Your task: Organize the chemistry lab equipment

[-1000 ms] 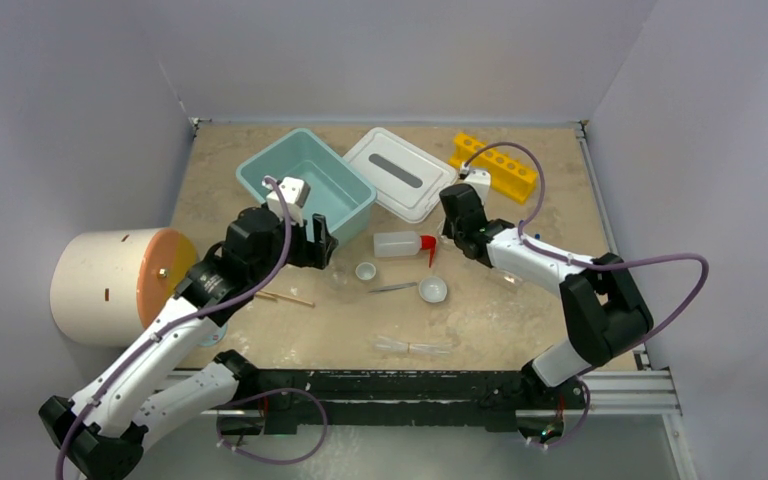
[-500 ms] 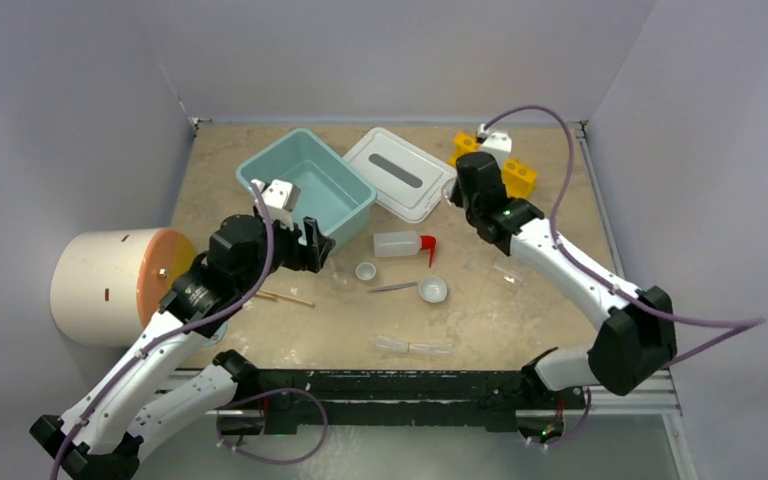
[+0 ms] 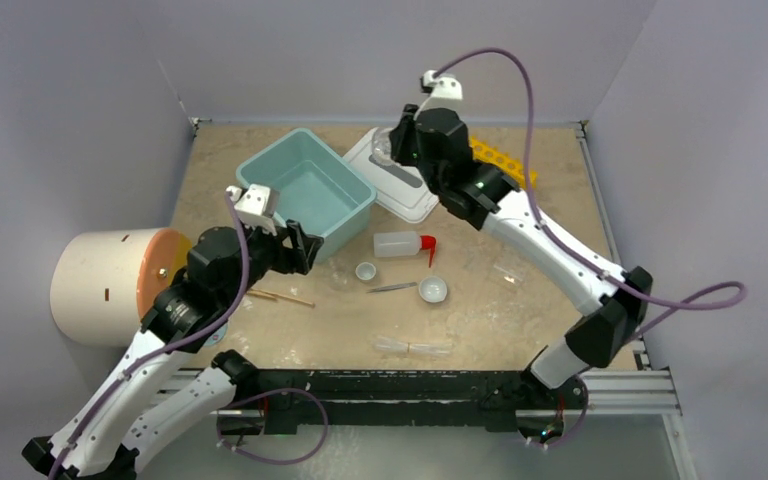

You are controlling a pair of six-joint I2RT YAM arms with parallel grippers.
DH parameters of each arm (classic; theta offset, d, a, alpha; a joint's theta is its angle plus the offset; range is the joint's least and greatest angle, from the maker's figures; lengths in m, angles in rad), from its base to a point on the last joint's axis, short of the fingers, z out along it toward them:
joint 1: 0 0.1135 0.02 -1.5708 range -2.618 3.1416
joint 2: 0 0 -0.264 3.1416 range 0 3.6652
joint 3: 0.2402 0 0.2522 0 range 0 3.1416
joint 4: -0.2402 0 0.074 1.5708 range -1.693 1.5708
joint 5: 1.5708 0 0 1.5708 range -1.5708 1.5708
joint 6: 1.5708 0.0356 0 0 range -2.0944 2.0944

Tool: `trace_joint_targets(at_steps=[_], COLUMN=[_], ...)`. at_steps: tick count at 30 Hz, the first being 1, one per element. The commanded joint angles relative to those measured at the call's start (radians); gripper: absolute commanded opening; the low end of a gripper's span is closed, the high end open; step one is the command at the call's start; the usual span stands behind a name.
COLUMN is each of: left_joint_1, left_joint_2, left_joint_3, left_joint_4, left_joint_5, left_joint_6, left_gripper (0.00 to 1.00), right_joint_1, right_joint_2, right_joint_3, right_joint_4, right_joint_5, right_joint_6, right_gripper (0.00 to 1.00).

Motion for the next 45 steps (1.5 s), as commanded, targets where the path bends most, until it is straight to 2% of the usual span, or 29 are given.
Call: trace_joint_targets(at_steps=[1,9,14,27,45], left_joint_1=[0.008,0.009,0.008,0.009,0.008], left_joint_2=[-0.057,-0.079,-0.089,-0.087,-0.082], left_joint_3=[-0.004,-0.003,-0.004,-0.004,-0.004], left_joint_4=[0.043,0.034,0.031,0.034,0.037], left_joint_5=[-0.021,-0.035,-0.051,-0.036,-0.021], left_joint_6=[-0.009,-0.009,-0.016,-0.018,-0.015], left_gripper=[0.71,0.71,0.70,0.70,0.70], right_joint_1=[0.066,0.165,0.170,0.170,0.141], right_joint_2=[0.115,0.394,0.521,0.686,0.723], right_joint_3=[0.142,0.417,0.497,0.542,0.473], right_joint_4=[0.030,-0.058,-0.099,-0.167,-0.194], right_joint_5=[-0.063,-0.042,-0.042,-0.018,0.018], right_joint_6=[-0.040,-0.090,-0.103,-0.126,-0.091], right_gripper=[0.00,0.00,0.00,0.00,0.00])
